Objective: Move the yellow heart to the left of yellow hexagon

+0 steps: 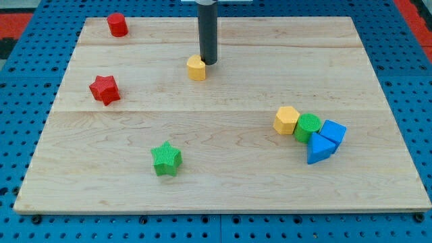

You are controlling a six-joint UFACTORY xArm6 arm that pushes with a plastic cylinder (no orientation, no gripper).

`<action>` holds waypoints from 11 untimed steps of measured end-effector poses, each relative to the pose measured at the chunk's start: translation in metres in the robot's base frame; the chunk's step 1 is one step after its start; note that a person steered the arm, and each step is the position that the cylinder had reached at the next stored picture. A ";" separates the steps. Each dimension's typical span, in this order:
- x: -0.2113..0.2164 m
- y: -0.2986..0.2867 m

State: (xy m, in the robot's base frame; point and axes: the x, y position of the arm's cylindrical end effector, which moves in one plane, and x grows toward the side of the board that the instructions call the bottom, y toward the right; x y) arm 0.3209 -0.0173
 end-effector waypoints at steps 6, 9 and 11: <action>0.072 -0.005; 0.113 0.009; 0.080 0.056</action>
